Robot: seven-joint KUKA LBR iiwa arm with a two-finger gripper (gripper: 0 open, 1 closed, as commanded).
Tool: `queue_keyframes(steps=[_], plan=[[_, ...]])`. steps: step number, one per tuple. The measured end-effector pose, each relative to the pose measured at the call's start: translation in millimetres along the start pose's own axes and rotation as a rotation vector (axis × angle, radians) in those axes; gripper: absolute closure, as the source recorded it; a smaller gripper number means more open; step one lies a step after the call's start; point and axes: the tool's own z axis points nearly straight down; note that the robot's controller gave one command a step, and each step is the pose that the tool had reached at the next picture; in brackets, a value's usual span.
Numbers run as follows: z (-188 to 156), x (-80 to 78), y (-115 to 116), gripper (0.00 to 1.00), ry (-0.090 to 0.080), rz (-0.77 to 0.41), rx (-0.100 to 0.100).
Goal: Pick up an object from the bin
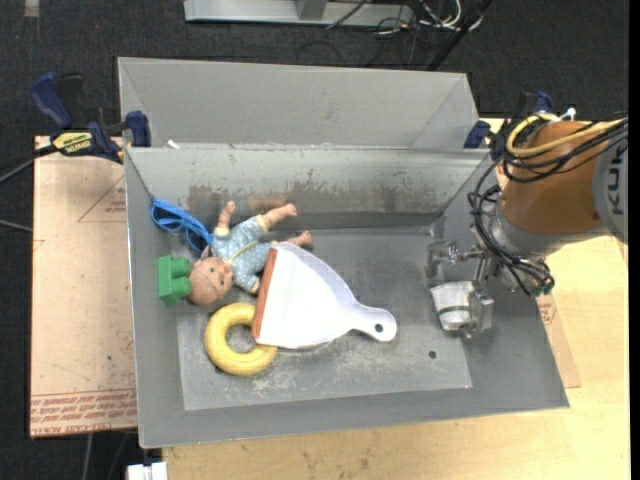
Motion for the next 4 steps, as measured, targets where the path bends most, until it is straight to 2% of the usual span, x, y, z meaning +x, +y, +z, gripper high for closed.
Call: queue_keyframes(steps=[1,2,3,4], plan=[[0,0.0,0,1.0,0.0,-0.001,0.0],[0,0.0,0,1.0,0.0,-0.001,0.0],[-43,0.4,3,1.0,0.003,-0.003,-0.002],[-87,-5.8,1,1.0,-0.004,-0.024,0.002]])
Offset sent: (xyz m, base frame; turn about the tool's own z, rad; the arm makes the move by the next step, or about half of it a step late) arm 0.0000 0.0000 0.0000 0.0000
